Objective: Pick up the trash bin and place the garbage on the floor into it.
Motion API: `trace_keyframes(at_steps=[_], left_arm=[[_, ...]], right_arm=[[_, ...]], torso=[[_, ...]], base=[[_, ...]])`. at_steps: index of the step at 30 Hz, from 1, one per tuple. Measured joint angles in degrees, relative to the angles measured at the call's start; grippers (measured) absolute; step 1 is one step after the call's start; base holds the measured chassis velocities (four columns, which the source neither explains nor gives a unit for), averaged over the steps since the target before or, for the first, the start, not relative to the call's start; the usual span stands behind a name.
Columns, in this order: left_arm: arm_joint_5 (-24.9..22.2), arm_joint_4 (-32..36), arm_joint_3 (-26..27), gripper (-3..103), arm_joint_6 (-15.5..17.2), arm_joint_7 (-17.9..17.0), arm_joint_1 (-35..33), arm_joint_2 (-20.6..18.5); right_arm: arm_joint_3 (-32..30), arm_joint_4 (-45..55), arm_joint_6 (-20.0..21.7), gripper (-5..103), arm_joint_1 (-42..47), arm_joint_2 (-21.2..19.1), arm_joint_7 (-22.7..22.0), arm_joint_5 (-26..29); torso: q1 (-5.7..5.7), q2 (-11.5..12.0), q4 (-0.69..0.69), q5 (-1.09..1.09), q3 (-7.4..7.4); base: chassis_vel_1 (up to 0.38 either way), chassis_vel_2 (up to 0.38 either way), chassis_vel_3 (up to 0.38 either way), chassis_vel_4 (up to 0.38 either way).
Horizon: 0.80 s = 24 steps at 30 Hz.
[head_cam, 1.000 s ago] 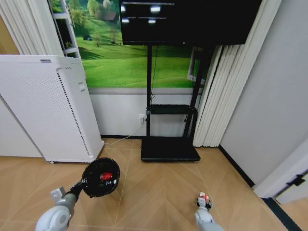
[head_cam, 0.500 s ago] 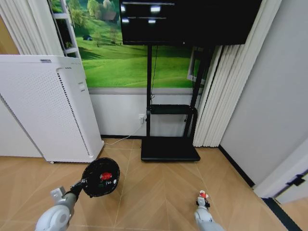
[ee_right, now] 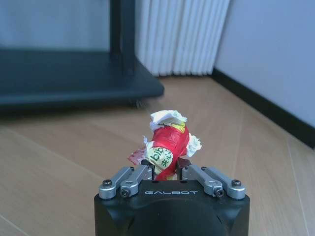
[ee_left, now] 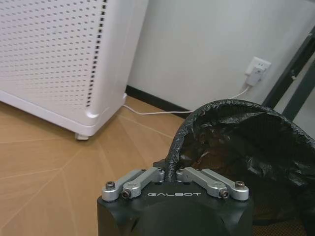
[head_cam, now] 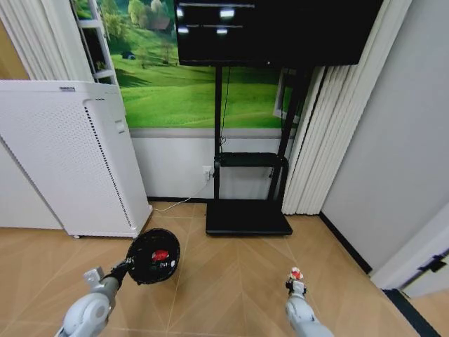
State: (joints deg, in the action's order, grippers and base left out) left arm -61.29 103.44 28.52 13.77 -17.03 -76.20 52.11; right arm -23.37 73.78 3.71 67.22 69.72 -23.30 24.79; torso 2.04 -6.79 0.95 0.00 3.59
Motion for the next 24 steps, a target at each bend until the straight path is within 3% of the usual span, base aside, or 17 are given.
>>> trace_keyframes(at_steps=[4, 6, 11, 15, 17, 18, 24], left_arm=[[-0.1, -2.0, -2.2, 4, 0.3, 1.2, 2.9, -0.6], [1.5, -2.8, -2.8, 4, 0.3, 3.0, 2.6, -0.6], [1.6, -2.8, -5.6, 4, 0.6, 3.3, 4.4, -0.5], [2.3, -3.3, -12.5, 4, 0.8, 3.4, 8.8, -0.7], [2.2, -4.7, -19.8, 4, 0.9, 3.3, 13.5, -0.7], [2.2, -4.7, -19.8, 4, 0.9, 3.3, 13.5, -0.7], [1.8, -8.1, -32.4, 4, 0.6, 2.1, 21.8, 1.8]], right_arm=[[0.0, 8.2, -1.7, 22, 4.9, -1.9, 1.5, 1.4], [2.9, 16.8, -4.0, 22, 8.4, -5.7, 4.3, 1.8], [5.0, 27.4, -6.0, 22, 12.5, -9.2, 7.3, 2.1], [6.3, 35.2, -8.4, 22, 16.2, -11.4, 11.2, 2.2], [7.2, 37.9, -11.1, 22, 18.2, -12.0, 15.4, 1.6], [7.2, 37.9, -11.1, 22, 18.2, -12.0, 15.4, 1.6], [10.3, 37.5, -17.1, 22, 18.5, -11.4, 23.5, 0.7]], torso=[[0.00, 0.0, 0.07, 0.01, 0.01], [0.00, 0.0, -0.04, 0.00, 0.00], [0.00, 0.0, -0.05, 0.02, 0.00], [0.00, 0.0, -0.02, -0.01, 0.00], [-0.01, 0.0, 0.00, 0.01, 0.00], [-0.01, 0.0, 0.00, 0.01, 0.00], [0.00, 0.0, -0.03, 0.00, 0.01]], base=[[0.000, 0.000, 0.000, 0.000], [0.000, 0.000, 0.000, 0.000], [0.000, 0.000, 0.000, 0.000], [0.000, 0.000, 0.000, 0.000], [0.000, 0.000, 0.000, 0.000], [0.000, 0.000, 0.000, 0.000], [0.000, 0.000, 0.000, 0.000]])
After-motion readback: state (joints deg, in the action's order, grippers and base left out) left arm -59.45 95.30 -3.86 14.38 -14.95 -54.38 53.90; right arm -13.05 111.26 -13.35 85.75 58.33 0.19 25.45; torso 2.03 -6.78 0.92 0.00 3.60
